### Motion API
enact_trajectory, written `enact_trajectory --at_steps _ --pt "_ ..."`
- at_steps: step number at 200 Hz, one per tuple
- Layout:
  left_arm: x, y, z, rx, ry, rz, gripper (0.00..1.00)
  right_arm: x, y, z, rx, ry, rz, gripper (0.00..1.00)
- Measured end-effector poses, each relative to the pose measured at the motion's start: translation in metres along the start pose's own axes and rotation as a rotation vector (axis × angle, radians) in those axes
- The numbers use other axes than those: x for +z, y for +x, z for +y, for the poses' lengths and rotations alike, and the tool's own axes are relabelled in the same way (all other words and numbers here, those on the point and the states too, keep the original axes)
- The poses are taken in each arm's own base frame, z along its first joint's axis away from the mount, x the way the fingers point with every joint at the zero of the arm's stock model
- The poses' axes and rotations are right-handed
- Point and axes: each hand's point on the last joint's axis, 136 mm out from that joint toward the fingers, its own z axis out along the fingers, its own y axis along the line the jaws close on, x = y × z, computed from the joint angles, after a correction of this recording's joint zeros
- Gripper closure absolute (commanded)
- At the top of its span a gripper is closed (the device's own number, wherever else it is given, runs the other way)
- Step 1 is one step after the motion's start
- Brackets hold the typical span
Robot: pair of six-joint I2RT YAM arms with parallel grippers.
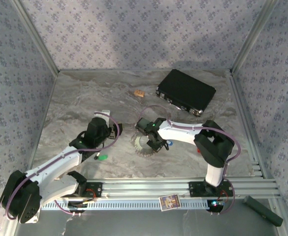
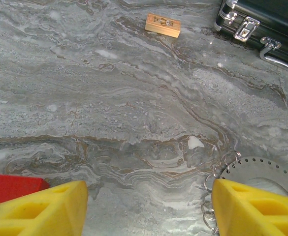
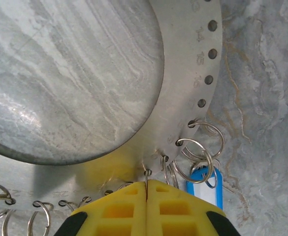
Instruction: Put the keys on the keyring
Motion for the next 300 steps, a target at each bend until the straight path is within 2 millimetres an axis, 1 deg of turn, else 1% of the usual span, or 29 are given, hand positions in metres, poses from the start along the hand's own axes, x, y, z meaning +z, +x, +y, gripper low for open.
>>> enact_trajectory --at_steps 17,31,46,62,79,92,112,125,135,143,163,187,204,245,279,300 --pt "-0.002 -0.002 0.0 0.005 0.003 -0.006 0.34 -0.004 -0.002 -0.001 -0.003 -0.002 -0.021 1.0" --pt "-0.005 -0.005 -0.003 0.013 0.016 -0.017 0.35 -0.015 -0.006 -0.002 -0.01 -0.009 -0.071 1.0" --pt "-0.009 -0.009 -0.007 0.031 0.042 -0.032 0.37 -0.033 -0.011 -0.003 -0.026 -0.026 -0.155 1.0" --pt "-0.014 -0.015 -0.014 0.052 0.082 -0.055 0.4 -0.059 -0.017 -0.001 -0.061 -0.058 -0.279 1.0" --pt "-0.019 -0.023 -0.025 0.089 0.135 -0.089 0.44 -0.082 -0.022 0.004 -0.11 -0.106 -0.396 1.0" --pt "-0.023 -0.026 -0.038 0.14 0.189 -0.113 0.46 -0.097 -0.026 0.012 -0.165 -0.158 -0.473 1.0" --pt "-0.028 -0.017 -0.064 0.26 0.295 -0.124 0.49 -0.114 -0.03 0.027 -0.263 -0.236 -0.563 1.0" --pt "-0.032 -0.005 -0.082 0.346 0.369 -0.117 0.53 -0.122 -0.03 0.036 -0.321 -0.279 -0.609 1.0" --pt "-0.033 0.004 -0.091 0.397 0.414 -0.105 0.55 -0.128 -0.032 0.041 -0.358 -0.306 -0.645 1.0" --pt "-0.032 0.012 -0.096 0.424 0.444 -0.093 0.57 -0.132 -0.032 0.045 -0.383 -0.324 -0.668 1.0" --pt "-0.03 0.028 -0.101 0.474 0.499 -0.073 0.59 -0.14 -0.035 0.048 -0.42 -0.351 -0.713 1.0" --pt "-0.032 0.042 -0.107 0.515 0.563 -0.066 0.62 -0.144 -0.038 0.049 -0.442 -0.367 -0.745 1.0" --pt "-0.034 0.05 -0.11 0.537 0.601 -0.062 0.64 -0.146 -0.035 0.051 -0.459 -0.379 -0.759 1.0" --pt "-0.039 0.055 -0.125 0.608 0.689 -0.085 0.66 -0.157 -0.034 0.054 -0.505 -0.395 -0.809 1.0" --pt "-0.043 0.063 -0.136 0.665 0.763 -0.093 0.66 -0.16 -0.033 0.056 -0.527 -0.406 -0.824 1.0" --pt "-0.047 0.062 -0.141 0.681 0.798 -0.109 0.67 -0.162 -0.034 0.057 -0.531 -0.411 -0.83 1.0"
